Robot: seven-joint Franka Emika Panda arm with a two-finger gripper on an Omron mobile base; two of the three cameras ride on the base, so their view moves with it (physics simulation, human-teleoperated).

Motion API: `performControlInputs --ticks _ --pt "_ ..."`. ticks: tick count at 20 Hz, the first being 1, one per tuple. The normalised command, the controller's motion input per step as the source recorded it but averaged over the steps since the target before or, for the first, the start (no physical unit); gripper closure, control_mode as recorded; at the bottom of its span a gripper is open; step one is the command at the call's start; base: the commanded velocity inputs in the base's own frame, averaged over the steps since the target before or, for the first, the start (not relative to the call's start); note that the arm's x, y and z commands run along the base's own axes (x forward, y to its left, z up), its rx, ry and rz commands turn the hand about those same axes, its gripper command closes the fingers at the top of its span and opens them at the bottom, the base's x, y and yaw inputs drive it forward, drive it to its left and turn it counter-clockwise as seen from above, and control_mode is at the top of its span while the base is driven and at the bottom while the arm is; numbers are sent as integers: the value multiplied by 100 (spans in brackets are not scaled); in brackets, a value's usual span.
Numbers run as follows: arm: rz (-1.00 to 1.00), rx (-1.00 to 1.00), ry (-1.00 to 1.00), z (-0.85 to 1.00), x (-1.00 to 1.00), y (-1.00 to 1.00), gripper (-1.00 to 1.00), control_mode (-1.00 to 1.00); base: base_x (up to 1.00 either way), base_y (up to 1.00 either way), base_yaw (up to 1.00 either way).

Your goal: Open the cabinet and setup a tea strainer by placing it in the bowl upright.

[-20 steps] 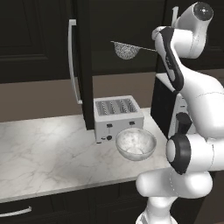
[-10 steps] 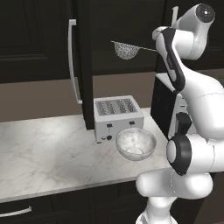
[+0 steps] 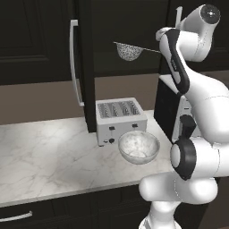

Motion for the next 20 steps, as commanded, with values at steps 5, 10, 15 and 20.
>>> performControlInputs --ticks 5,10,15,20 --pt "0 0 -3 4 -14 0 100 -100 0 0 0" --pt "0 0 -3 12 -25 0 100 -100 0 0 0" --pt "0 0 -1 13 -36 -4 100 -100 0 0 0" --pt "0 0 -1 20 -58 -15 100 -100 0 0 0"
